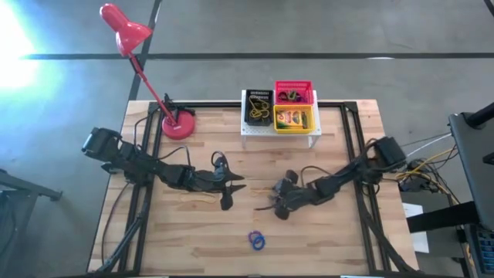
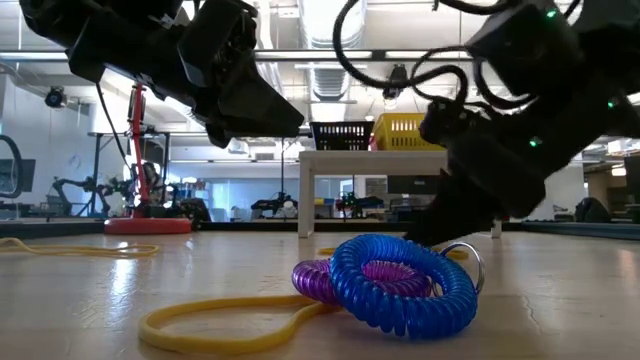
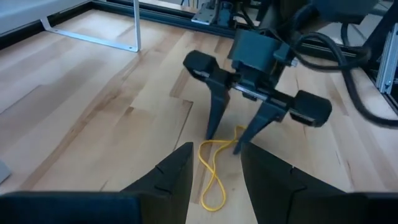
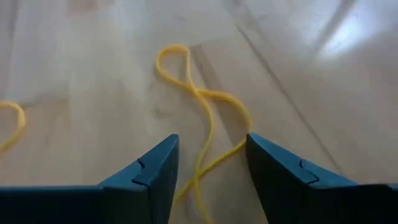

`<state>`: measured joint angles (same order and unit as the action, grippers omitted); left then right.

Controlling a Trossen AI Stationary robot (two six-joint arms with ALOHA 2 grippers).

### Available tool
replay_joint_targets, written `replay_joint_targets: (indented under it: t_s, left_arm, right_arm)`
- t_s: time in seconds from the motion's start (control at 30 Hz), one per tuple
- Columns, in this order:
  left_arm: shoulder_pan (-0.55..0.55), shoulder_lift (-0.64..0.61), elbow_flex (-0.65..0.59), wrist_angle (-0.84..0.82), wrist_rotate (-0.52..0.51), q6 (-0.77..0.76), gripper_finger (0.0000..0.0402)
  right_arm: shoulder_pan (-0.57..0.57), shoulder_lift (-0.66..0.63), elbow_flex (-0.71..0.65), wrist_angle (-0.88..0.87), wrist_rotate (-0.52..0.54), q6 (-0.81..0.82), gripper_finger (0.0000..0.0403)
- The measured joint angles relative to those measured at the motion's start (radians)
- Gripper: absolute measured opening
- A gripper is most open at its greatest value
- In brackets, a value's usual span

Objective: Pick & Place Office Desk Supplies
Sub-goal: Put the yellow rubber band into the black bin on the shelf

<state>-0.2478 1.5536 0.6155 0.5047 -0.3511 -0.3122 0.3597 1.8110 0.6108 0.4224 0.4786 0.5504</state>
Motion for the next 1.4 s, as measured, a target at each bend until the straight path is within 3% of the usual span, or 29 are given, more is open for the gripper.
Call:
replay_joint_targets:
  t_s: [0.1, 0.2, 0.37, 0.5, 0.57, 0.67, 0.8, 0.93, 1.0, 1.2, 1.4]
  left_arm:
    - [0.0, 0.0, 0.0, 0.0, 0.0, -0.003, 0.014]
    - [0.0, 0.0, 0.0, 0.0, 0.001, -0.011, 0.014]
    - [0.0, 0.0, 0.0, -0.001, 0.001, -0.023, 0.014]
    - [0.0, 0.0, -0.001, 0.001, 0.001, -0.029, 0.014]
    - [0.0, 0.0, 0.0, 0.013, 0.0, -0.029, 0.014]
    - [0.0, 0.0, 0.0, 0.057, 0.0, -0.005, 0.014]
    - [0.0, 0.0, 0.002, 0.158, 0.0, 0.032, 0.014]
    - [0.0, 0.0, 0.017, 0.221, 0.003, 0.062, 0.014]
    - [0.0, 0.0, 0.034, 0.237, 0.004, 0.091, 0.014]
    - [0.0, 0.0, 0.101, 0.238, 0.057, 0.224, 0.0141]
    - [0.002, 0.0, 0.154, 0.236, 0.135, 0.291, 0.016]
  right_arm:
    - [-0.012, 0.019, 0.03, -0.039, -0.054, 0.004, 0.0162]
    - [0.007, -0.017, 0.057, -0.225, -0.06, 0.027, 0.0123]
    - [0.095, -0.125, 0.073, -0.633, -0.003, 0.105, 0.0029]
    - [0.183, -0.209, 0.018, -0.71, 0.088, 0.21, 0.0013]
    - [0.221, -0.243, -0.022, -0.589, 0.155, 0.232, 0.001]
    - [0.266, -0.277, -0.107, -0.247, 0.34, 0.186, 0.0009]
    - [0.267, -0.252, -0.21, 0.366, 0.508, -0.129, 0.0008]
    - [0.225, -0.204, -0.255, 0.961, 0.486, -0.529, 0.0008]
    - [0.205, -0.192, -0.261, 1.15, 0.433, -0.666, 0.0008]
    - [0.128, -0.234, -0.173, 1.064, 0.29, -0.719, 0.0008]
    - [0.115, -0.239, -0.08, 0.914, 0.275, -0.775, 0.0008]
